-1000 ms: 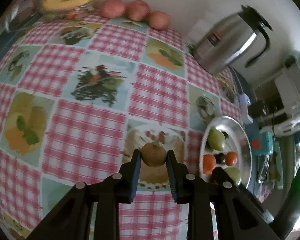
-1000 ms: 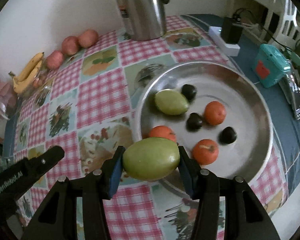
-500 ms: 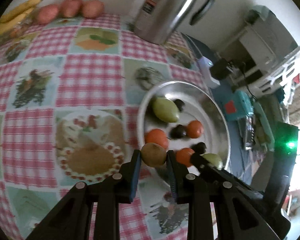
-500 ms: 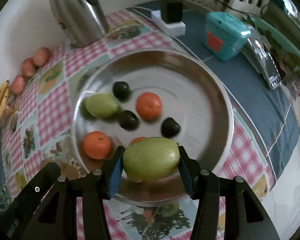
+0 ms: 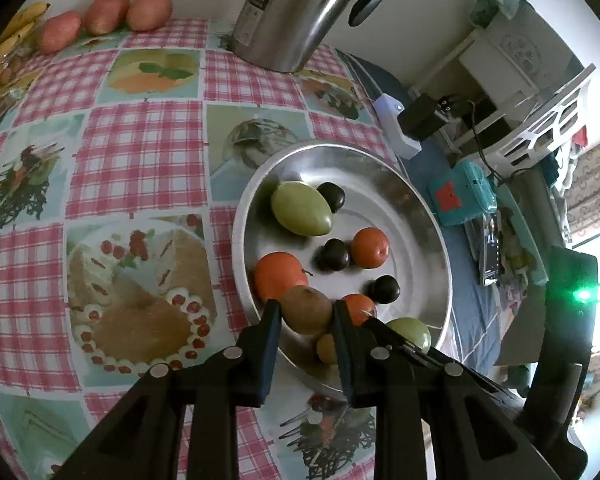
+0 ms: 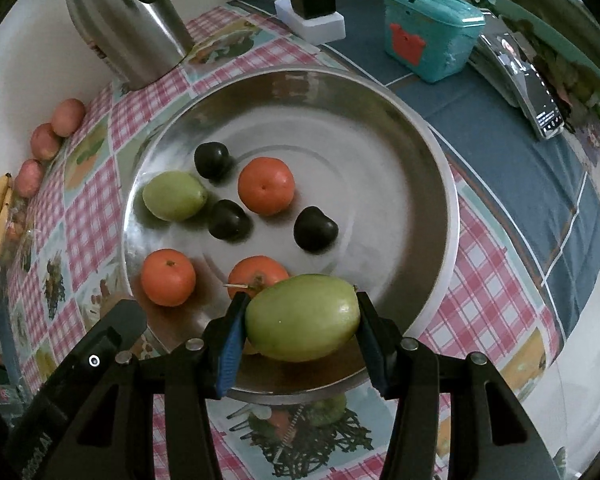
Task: Organize fruits
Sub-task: 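Carry the green pear and brown kiwi over the steel plate, then open the right tool to drop the pear while the left tool drops the kiwi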
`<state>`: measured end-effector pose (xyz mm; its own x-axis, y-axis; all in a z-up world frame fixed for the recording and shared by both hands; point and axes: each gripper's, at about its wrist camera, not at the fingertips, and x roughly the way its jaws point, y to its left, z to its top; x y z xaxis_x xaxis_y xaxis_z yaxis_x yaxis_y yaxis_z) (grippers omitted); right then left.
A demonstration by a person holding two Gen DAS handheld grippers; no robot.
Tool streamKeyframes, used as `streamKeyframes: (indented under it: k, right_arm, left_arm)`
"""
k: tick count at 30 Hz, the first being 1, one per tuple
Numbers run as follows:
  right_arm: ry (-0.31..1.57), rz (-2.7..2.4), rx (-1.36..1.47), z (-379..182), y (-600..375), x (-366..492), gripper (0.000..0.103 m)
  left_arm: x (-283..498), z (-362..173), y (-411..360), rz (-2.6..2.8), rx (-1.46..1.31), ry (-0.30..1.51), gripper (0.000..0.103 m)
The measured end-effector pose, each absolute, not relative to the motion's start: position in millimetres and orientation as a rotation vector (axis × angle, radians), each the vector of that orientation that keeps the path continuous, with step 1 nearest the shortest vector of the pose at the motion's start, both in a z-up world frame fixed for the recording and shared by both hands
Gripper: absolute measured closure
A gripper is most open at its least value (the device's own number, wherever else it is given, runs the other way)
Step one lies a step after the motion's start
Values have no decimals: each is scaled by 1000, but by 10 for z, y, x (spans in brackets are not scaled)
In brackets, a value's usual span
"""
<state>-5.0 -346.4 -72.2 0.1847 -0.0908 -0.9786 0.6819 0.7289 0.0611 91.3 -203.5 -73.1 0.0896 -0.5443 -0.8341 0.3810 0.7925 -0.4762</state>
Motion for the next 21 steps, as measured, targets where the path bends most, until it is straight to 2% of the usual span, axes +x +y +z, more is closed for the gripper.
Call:
streamKeyframes:
  k: [21]
  right_arm:
    - [1279,-589,609,-733,-3484,-155,48]
  left_arm:
    - [926,-849,-2043,-690,-208,1392,71]
